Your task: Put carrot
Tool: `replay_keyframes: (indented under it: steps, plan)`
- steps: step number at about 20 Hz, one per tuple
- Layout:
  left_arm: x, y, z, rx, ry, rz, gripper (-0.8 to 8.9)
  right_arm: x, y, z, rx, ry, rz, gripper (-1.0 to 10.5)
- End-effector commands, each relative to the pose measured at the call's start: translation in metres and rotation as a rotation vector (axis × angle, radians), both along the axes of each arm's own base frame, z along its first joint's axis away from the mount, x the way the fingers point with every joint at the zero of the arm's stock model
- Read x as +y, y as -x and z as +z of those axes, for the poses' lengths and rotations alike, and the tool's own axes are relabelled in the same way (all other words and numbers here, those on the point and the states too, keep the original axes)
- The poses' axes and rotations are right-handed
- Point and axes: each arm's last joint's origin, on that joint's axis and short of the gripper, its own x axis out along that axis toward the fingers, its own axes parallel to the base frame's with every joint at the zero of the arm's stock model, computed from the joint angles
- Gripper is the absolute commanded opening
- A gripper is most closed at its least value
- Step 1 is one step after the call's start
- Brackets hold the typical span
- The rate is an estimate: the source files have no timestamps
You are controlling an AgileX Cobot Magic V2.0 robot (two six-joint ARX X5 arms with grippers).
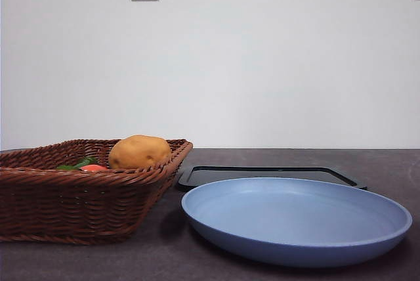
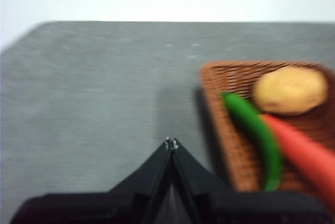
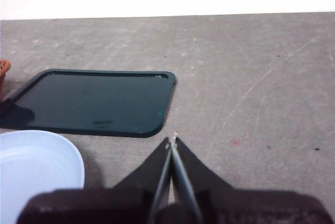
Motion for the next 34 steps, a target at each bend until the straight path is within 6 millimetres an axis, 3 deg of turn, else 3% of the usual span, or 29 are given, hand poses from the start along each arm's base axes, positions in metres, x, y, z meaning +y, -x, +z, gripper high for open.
replay_keyframes:
  steps: [1,8,14,21,29,34]
  plan:
    - [-0.003,0.0,0.0,0.019,0.243,-0.084,0.08,0.0,0.0,0.0,0.011,-0.147,-0.022,0.0]
    - [-0.007,0.0,0.006,-0.007,0.354,-0.21,0.07,0.0,-0.001,0.003,0.039,-0.467,-0.073,0.0]
    - [-0.007,0.002,0.011,0.003,0.379,-0.206,0.07,0.0,0.0,0.006,0.059,-0.502,-0.08,0.0]
    - [-0.007,0.0,0.043,0.094,0.37,-0.167,0.07,0.0,0.0,0.033,0.147,-0.469,-0.098,0.0]
    - [-0.013,-0.031,0.08,0.256,0.314,-0.305,0.07,0.003,-0.016,0.077,0.289,-0.367,-0.038,0.0]
    - [-0.02,-0.059,0.097,0.377,0.286,-0.43,0.07,0.008,-0.036,0.089,0.456,-0.345,0.067,0.0]
